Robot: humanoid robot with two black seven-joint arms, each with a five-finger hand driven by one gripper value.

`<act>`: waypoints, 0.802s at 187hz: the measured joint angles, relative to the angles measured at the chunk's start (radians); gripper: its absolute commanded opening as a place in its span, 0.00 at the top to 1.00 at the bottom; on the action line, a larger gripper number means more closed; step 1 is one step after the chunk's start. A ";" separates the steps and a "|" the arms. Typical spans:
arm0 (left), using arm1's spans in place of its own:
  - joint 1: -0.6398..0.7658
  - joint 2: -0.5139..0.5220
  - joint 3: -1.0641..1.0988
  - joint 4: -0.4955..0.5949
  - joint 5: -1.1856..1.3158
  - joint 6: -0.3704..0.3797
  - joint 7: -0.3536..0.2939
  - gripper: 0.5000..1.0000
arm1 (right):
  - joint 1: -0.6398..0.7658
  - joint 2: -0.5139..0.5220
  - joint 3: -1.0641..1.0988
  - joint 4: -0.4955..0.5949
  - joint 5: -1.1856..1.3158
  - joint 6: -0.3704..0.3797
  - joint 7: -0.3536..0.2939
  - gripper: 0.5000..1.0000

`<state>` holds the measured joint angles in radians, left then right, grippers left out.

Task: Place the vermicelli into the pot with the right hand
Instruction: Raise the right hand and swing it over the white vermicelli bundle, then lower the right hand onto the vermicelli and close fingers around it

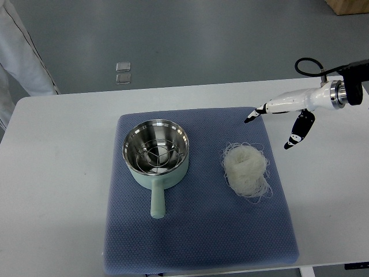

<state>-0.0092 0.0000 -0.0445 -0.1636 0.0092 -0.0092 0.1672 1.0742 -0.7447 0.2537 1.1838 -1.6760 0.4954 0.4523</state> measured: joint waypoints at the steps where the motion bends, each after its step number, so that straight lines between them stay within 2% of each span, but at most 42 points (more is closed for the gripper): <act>1: 0.000 0.000 0.000 0.000 0.000 0.000 0.000 0.00 | 0.000 0.002 -0.002 0.000 -0.003 0.000 0.000 0.15; 31: 0.000 0.000 0.001 0.001 0.000 0.000 0.000 0.00 | 0.001 0.057 -0.031 0.004 -0.053 -0.012 -0.011 0.15; 150: 0.000 0.000 0.000 0.001 0.000 0.000 0.000 0.00 | -0.064 0.137 -0.036 -0.003 -0.062 -0.053 -0.021 0.15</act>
<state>-0.0091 0.0000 -0.0441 -0.1625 0.0091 -0.0092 0.1672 1.0100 -0.6072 0.2178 1.1812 -1.7378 0.4424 0.4310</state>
